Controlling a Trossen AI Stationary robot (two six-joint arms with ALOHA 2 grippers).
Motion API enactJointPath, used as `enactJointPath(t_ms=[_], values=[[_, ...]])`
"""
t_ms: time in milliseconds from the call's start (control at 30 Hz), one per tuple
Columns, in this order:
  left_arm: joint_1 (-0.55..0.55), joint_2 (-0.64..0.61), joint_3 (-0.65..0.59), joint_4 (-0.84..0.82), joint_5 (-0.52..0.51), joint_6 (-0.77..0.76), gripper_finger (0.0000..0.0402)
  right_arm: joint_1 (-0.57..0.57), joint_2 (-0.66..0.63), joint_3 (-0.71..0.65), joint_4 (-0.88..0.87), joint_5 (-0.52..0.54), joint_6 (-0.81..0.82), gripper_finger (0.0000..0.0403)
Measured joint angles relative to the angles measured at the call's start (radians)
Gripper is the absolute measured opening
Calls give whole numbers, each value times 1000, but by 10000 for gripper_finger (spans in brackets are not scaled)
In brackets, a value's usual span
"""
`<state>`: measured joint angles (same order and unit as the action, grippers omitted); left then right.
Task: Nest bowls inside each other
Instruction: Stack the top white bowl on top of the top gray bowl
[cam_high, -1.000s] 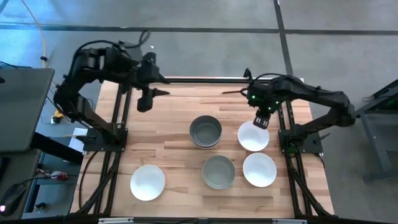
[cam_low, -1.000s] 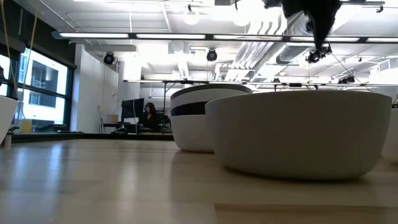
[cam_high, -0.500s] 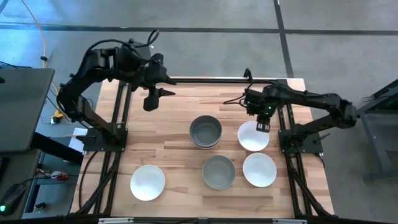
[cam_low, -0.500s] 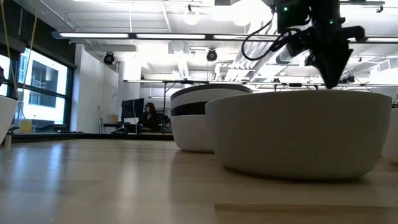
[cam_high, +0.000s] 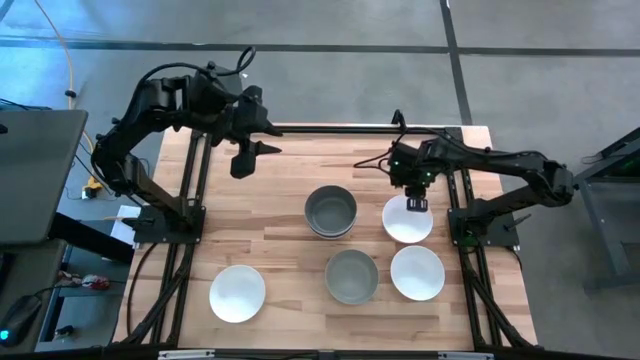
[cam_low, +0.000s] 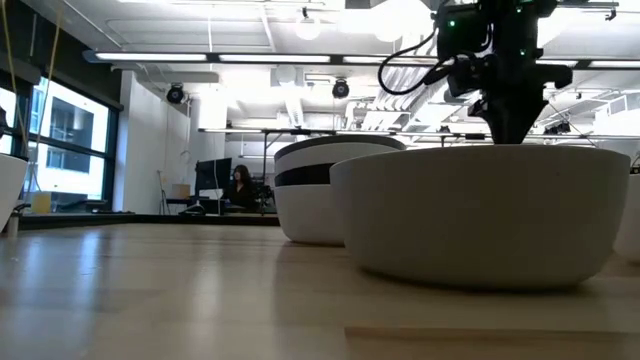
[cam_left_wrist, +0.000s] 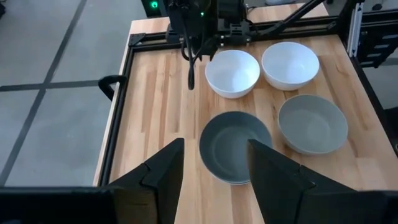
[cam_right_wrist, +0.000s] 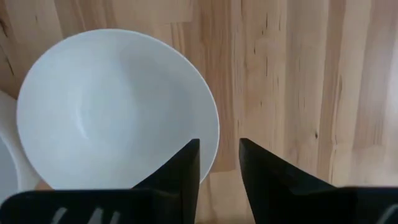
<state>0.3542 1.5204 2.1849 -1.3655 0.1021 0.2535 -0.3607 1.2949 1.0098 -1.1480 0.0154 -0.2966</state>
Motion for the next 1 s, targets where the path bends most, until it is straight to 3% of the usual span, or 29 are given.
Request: enactJointPath(t_ms=[433,1000], values=[[0,0,0,0,39,-7,161,0,0,-126,113,0,7,105],[-1,0,0,0,44,-15,161,-54,66,-144,186,-50,5,105]])
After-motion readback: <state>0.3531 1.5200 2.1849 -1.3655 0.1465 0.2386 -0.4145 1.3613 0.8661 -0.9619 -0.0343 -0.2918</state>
